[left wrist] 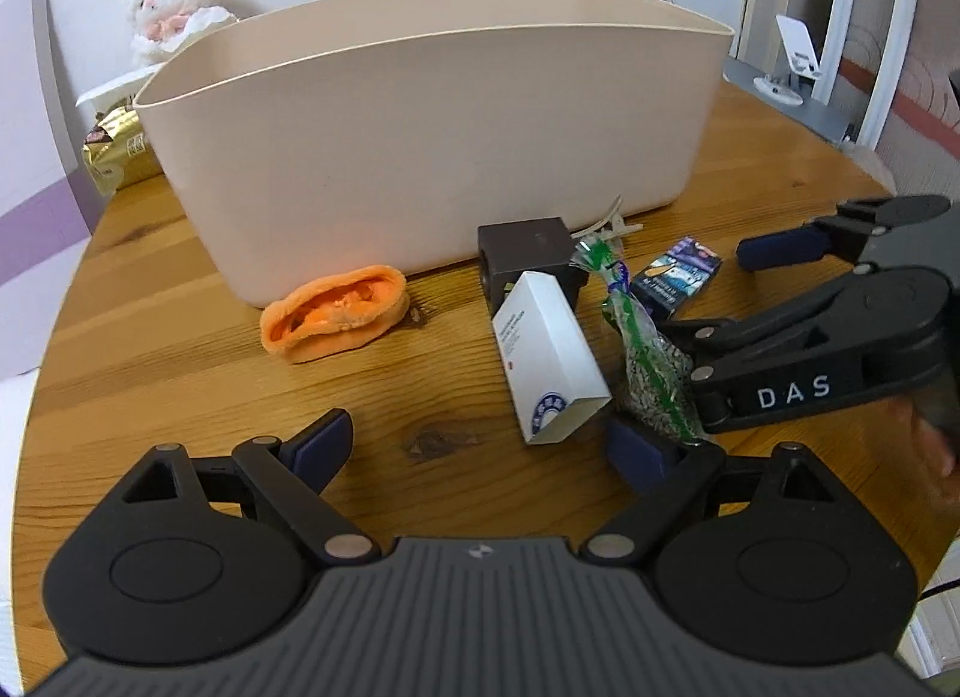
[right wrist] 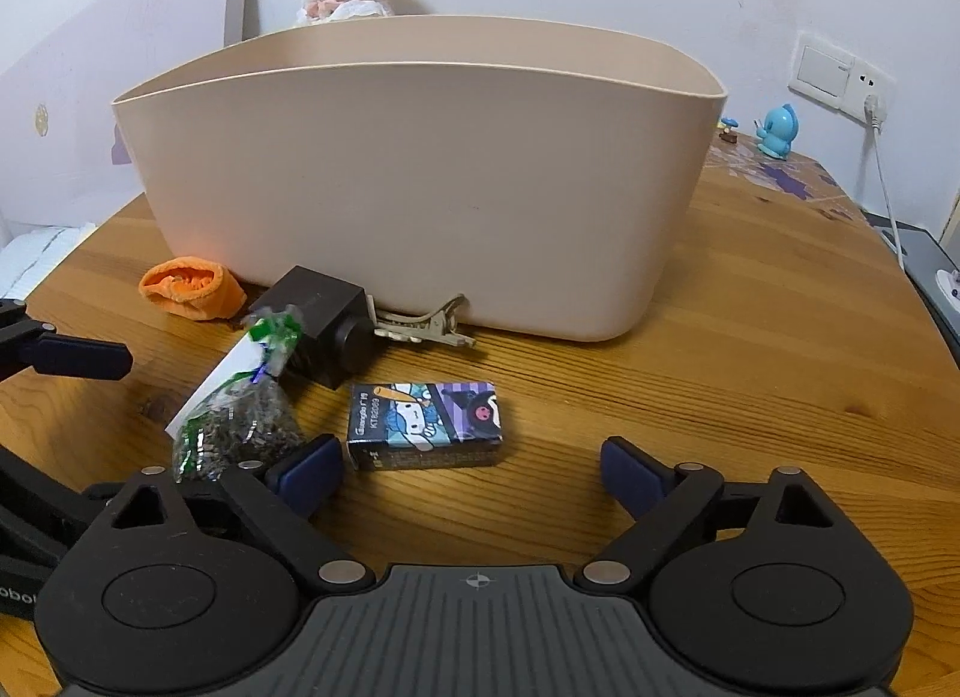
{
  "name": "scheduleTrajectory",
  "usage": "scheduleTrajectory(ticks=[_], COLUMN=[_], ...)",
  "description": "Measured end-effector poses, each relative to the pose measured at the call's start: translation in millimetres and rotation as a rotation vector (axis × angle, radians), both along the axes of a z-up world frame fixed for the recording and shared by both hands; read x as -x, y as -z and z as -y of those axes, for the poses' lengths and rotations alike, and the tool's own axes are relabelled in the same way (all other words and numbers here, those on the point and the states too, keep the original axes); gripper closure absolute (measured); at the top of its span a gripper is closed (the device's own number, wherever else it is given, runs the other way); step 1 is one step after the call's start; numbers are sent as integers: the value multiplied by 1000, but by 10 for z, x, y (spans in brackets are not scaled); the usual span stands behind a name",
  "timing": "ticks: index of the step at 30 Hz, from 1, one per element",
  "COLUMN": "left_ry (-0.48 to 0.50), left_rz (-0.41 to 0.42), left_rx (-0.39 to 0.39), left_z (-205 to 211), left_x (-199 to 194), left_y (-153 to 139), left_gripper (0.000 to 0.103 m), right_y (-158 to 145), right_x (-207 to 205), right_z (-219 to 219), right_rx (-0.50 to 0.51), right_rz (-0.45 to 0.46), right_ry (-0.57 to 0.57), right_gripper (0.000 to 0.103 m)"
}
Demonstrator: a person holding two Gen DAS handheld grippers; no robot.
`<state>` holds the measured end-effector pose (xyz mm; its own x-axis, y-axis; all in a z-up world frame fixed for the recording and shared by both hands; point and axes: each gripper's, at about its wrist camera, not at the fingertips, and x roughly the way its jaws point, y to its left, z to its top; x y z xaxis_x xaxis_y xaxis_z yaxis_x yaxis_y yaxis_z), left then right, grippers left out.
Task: Organize objects
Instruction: 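Grasp the white box with left gripper while right grasps the dark snack box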
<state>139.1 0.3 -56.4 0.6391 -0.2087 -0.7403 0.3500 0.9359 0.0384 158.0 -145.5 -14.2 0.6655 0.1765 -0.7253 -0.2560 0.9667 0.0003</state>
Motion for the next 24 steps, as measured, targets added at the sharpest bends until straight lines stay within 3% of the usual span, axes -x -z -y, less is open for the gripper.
scheduleTrajectory(ticks=[3, 6, 9, 11, 12, 14, 15, 24], left_ry=[-2, -7, 21, 38, 42, 48, 49, -7], left_rz=[22, 23, 29, 40, 54, 57, 49, 33], left_rx=[-32, 9, 47, 52, 45, 51, 65, 79], left_z=[56, 49, 76, 120, 150, 188, 198, 148], left_x=[-21, -54, -35, -11, -2, -10, -19, -28], left_y=[19, 37, 38, 31, 28, 28, 27, 12], left_gripper=[10, 12, 29, 52, 56, 73, 77, 86], right_y=[5, -14, -40, -57, -65, -73, -76, -88], right_x=[-5, -19, -5, 25, 36, 57, 75, 157], right_z=[18, 26, 6, -28, -43, -64, -71, -10], right_rx=[1, -3, -6, -6, -6, 5, 3, -9], right_rz=[5, 15, 21, 26, 28, 36, 38, 33], right_ry=[-6, -4, -17, -29, -33, -31, -30, -28], right_gripper=[12, 27, 44, 53, 57, 57, 57, 58])
